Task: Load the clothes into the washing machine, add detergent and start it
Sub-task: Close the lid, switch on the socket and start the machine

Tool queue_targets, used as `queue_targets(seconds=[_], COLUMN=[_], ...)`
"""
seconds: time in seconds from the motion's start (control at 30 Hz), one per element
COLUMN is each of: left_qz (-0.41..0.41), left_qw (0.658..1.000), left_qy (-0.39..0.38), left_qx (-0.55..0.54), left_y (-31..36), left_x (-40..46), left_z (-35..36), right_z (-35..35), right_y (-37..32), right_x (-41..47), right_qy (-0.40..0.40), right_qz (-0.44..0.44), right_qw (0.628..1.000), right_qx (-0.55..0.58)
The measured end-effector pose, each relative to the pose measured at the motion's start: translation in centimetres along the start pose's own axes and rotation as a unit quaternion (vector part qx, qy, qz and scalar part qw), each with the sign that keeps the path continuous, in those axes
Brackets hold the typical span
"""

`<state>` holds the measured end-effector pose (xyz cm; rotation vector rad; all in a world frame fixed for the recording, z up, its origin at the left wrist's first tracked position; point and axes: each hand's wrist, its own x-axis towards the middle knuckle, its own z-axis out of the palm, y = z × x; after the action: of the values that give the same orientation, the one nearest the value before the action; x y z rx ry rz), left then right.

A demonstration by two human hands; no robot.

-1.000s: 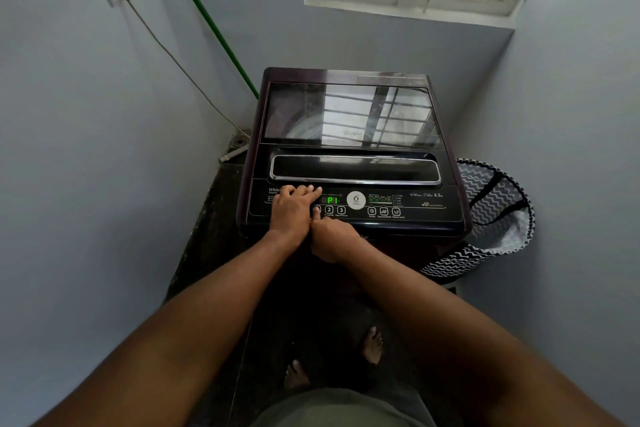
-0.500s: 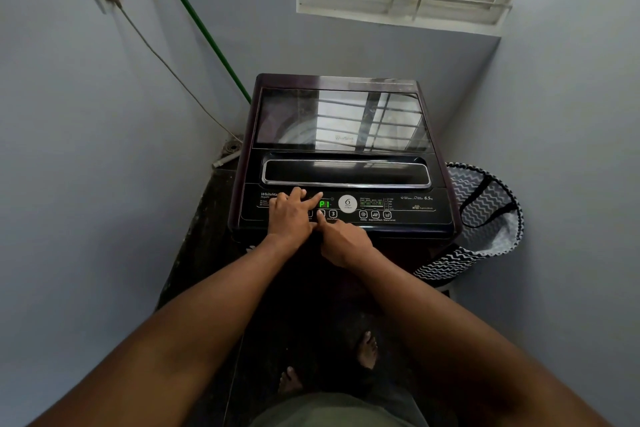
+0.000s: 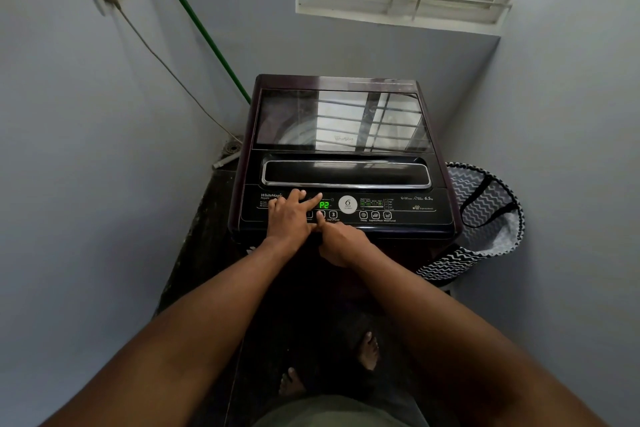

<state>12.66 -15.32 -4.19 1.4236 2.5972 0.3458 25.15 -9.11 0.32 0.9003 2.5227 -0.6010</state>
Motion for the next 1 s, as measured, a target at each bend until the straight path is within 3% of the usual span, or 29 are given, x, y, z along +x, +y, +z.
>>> queue_targets(seconds=[1.0], left_qz=[-0.004], left_qw=[1.0], left_qy=[0.001], left_qx=[-0.03], left_y=[0.06], left_x=[-0.09], left_z=[0.33], right_z=[0.1], right_y=[0.13], right_x=[0.07], right_qy=[-0.025], right_qz=[0.02], right_qw=[0.999], right_qx=[0.02])
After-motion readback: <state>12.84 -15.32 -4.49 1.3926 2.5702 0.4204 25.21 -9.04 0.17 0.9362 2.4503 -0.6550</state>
